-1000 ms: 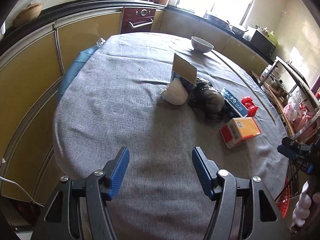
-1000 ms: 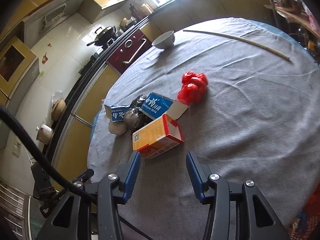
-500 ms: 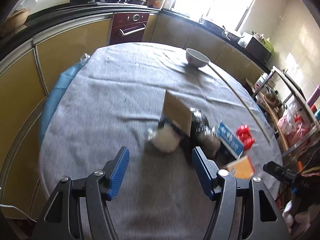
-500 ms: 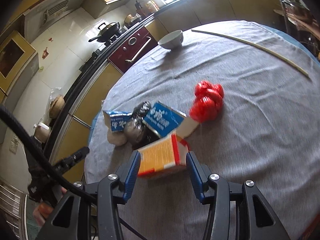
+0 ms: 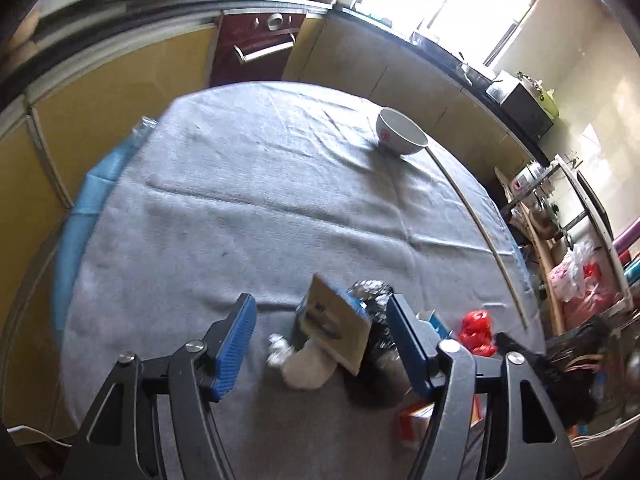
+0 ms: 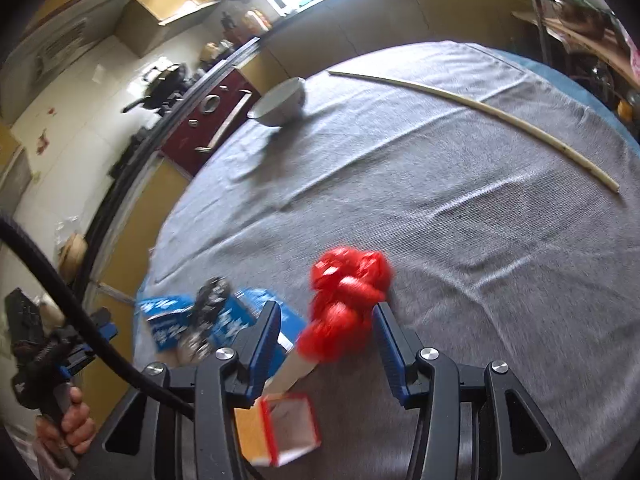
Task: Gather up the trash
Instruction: 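Grasp the red plastic bag with the right tool while the left tool grasps the blue-and-white carton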
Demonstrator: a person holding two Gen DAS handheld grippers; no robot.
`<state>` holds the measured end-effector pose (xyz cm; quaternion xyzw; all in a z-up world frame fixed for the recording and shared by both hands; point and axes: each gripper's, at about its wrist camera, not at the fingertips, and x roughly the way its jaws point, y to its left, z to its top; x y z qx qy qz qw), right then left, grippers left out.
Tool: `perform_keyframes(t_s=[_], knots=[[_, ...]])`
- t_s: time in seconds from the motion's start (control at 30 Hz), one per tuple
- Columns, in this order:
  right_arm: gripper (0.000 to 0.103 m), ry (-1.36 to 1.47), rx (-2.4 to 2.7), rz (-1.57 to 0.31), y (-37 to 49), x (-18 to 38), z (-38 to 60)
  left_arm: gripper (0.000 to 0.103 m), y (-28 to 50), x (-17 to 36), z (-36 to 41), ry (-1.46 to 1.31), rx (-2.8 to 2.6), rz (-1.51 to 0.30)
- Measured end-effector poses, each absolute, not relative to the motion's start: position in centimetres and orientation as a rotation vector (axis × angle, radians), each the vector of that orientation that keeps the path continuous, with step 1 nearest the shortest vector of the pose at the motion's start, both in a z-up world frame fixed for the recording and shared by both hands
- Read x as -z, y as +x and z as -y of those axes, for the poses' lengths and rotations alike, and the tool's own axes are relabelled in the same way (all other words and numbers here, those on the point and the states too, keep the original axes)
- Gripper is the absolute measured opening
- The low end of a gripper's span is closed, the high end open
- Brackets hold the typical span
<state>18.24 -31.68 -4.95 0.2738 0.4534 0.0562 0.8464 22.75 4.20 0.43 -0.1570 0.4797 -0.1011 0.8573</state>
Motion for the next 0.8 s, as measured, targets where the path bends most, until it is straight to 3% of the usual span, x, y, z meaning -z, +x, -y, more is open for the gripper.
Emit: perform_keyframes(t_s=[0.27,0.43,0.53,0.8], knots=[[0.051,0.600,-0.118,-1.025,20.7,8.0,31.0,0.071,27.9,4.2,-3.4,-0.452,0.196,-1.209],[0.047,0.541,-0.140,-1.018,20.4,8.1,30.3,0.069,27.7,5.8,-2.8,-0.469,0.190,-1.238],[0.046,0.528,-0.141,-1.000,20.3,8.1,30.4,0.046,27.9,6.4,-2.0,-0.446,0.208,-1.256],[0.046,0.523,-0.152,-0.918,17.1,5.9,31.5,0.041,26.6,5.1,-1.4,-0.429,0.215,-1.198]])
